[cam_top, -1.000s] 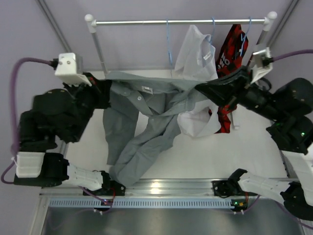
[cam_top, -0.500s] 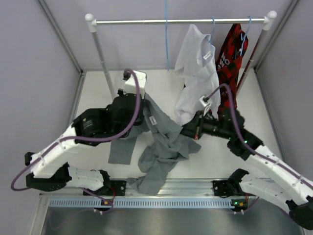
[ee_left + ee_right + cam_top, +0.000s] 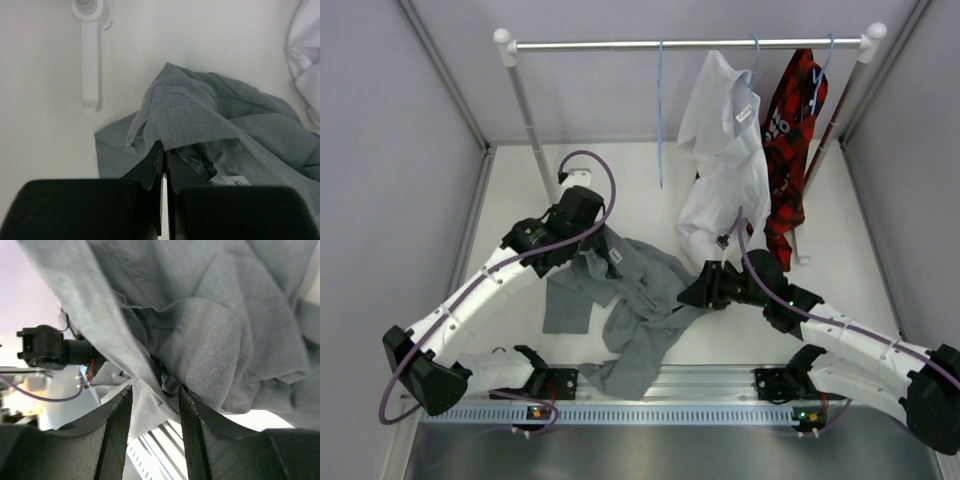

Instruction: Place the shirt on the hanger

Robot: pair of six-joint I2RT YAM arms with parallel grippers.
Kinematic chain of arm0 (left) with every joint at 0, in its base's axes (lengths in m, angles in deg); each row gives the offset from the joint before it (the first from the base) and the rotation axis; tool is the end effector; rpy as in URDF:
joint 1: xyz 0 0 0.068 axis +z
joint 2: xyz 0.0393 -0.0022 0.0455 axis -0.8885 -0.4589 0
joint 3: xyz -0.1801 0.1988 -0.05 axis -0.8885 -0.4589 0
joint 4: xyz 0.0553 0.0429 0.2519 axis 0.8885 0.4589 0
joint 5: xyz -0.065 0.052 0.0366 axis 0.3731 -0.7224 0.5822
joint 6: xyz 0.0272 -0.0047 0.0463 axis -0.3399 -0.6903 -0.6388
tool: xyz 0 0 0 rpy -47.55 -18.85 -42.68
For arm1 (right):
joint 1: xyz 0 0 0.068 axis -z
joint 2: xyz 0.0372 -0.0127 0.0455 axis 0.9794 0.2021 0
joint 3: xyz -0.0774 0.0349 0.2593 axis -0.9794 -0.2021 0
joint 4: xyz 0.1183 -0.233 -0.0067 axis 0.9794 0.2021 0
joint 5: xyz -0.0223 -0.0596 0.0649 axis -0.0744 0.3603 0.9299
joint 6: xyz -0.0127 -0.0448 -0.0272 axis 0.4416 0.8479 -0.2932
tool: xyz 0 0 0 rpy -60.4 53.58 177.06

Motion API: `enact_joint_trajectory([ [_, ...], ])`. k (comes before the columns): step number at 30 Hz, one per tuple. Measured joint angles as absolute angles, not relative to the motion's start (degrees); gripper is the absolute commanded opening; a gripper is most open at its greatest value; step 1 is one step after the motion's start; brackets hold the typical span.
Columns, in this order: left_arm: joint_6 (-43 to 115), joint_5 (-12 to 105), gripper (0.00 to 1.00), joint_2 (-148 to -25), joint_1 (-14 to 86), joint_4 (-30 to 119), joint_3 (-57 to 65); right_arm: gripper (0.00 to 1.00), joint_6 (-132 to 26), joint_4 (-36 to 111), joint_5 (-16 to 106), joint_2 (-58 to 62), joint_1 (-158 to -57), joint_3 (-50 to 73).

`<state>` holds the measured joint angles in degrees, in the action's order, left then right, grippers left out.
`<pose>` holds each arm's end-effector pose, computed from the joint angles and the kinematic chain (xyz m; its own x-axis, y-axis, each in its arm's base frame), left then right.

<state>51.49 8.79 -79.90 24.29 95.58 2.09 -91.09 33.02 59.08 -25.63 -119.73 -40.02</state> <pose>0.1985 -0.1349 0.3479 -0.6453 0.0042 -0.7639 -0.0139 0.9998 0.0173 0.1425 0.1434 0.2100 -0.8429 0.1311 -0.5218 -0.3814 0.5386 0.7513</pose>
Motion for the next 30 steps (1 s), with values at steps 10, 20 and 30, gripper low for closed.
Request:
enact_joint_trajectory([
  [10,51.7,14.1,0.00,-79.7,24.3,92.0,2.1,0.64,-77.0,51.1,31.1,-25.7,-140.5,-15.2],
  [20,51.7,15.0,0.00,-79.7,24.3,91.4,2.2,0.57,-71.5,54.8,18.0,-11.4,-145.3,-13.4],
  [30,51.7,15.1,0.00,-79.7,24.3,91.4,2.2,0.54,-70.5,53.7,17.9,-8.3,-145.3,-13.2],
])
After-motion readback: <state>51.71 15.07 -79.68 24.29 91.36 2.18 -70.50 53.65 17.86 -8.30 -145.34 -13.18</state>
